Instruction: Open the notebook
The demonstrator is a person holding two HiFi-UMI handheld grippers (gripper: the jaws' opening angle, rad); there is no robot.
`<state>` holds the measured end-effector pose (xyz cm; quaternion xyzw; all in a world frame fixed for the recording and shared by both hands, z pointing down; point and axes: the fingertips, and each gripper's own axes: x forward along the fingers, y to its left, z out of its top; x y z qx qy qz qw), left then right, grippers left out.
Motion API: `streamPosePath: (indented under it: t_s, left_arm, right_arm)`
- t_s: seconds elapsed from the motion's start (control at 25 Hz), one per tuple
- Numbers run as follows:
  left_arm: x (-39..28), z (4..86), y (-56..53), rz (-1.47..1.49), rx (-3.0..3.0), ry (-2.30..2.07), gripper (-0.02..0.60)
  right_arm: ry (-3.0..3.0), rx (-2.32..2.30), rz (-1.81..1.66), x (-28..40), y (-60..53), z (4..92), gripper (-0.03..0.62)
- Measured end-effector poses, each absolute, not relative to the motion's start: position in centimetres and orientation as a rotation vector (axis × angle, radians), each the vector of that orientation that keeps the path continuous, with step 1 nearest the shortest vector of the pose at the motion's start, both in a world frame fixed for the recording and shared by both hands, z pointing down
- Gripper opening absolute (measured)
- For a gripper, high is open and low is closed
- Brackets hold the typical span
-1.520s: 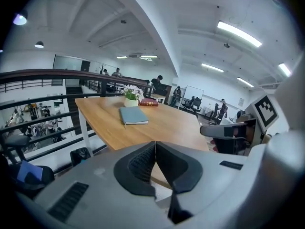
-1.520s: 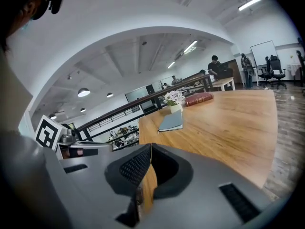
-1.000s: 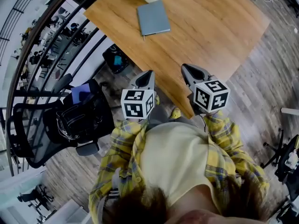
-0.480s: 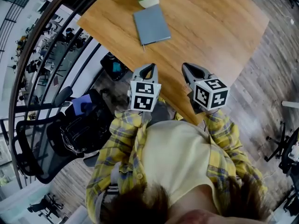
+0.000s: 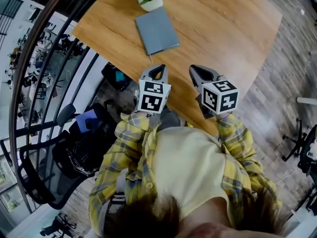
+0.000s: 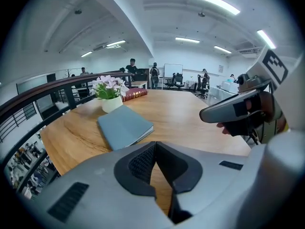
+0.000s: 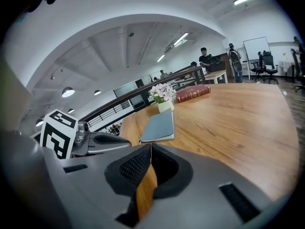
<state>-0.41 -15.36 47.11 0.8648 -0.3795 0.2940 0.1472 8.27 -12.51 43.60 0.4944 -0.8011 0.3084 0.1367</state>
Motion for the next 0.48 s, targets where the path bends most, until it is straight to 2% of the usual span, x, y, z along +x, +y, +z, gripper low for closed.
streamPosePath:
  t_s: [0.48]
  left_arm:
    - [0.1, 50.5, -20.2, 1.155, 2.575, -1.047, 0.009]
  right_arm:
    - [-2.240, 1.433, 0.956, 8.2, -15.7, 46.2, 0.066]
